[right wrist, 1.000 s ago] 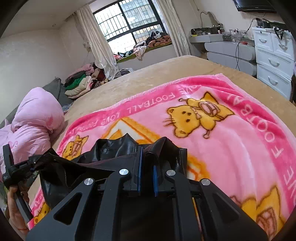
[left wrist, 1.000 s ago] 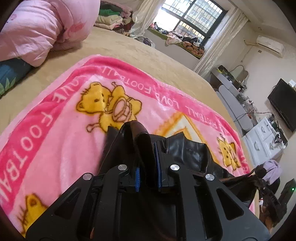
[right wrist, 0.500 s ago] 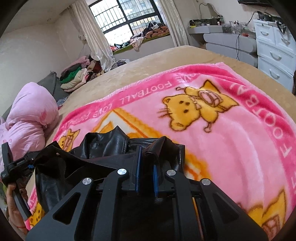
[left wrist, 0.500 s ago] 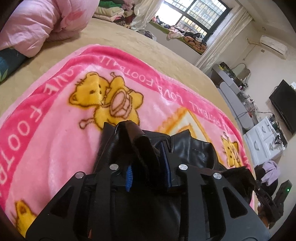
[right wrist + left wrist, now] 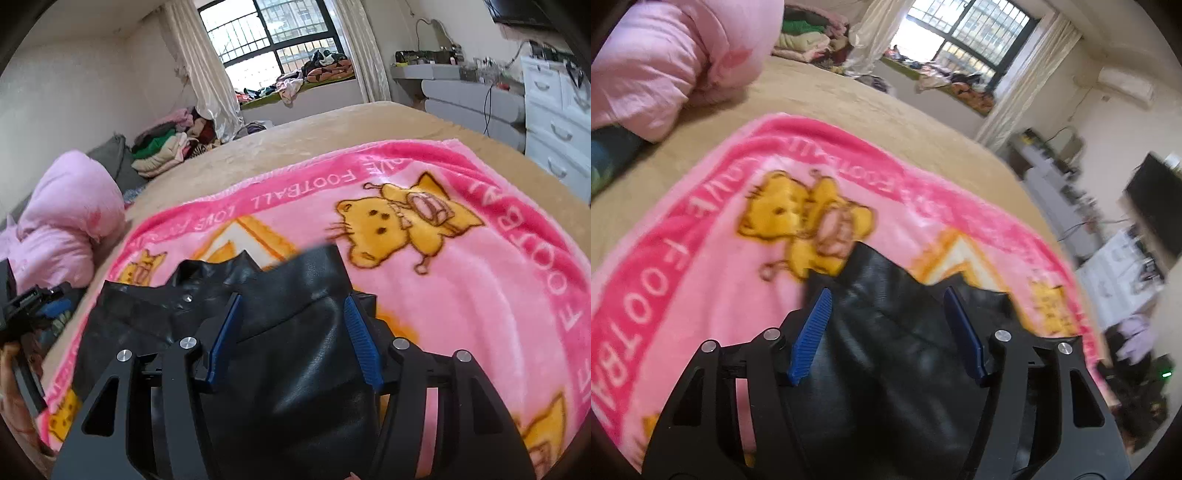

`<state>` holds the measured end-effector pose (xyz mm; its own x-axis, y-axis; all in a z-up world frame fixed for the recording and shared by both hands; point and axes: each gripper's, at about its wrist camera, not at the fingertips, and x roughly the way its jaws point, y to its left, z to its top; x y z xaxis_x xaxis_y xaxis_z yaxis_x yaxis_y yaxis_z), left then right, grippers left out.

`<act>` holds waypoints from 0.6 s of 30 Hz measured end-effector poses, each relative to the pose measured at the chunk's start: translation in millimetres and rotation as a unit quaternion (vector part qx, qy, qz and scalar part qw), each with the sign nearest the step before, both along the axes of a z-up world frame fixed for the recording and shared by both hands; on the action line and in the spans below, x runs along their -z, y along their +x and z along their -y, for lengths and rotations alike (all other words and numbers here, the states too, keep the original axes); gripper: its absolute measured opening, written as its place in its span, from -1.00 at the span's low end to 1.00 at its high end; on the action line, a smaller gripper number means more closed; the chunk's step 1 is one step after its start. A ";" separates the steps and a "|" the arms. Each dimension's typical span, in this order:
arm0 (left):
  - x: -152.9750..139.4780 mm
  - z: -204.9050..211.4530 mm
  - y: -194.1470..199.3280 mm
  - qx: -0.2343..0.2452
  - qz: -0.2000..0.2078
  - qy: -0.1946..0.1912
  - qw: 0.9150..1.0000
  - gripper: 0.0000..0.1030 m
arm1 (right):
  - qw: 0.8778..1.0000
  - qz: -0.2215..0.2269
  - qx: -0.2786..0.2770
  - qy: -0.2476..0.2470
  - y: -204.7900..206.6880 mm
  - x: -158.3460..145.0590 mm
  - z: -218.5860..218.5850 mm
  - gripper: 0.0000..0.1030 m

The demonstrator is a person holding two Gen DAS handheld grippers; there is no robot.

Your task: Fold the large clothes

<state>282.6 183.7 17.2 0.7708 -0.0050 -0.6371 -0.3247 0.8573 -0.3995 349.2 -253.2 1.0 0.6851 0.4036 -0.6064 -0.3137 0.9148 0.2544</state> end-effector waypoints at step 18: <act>18.3 9.3 11.4 0.034 -0.016 0.066 0.997 -0.86 | 0.999 0.019 0.032 0.004 13.6 9.6 17.0 -0.78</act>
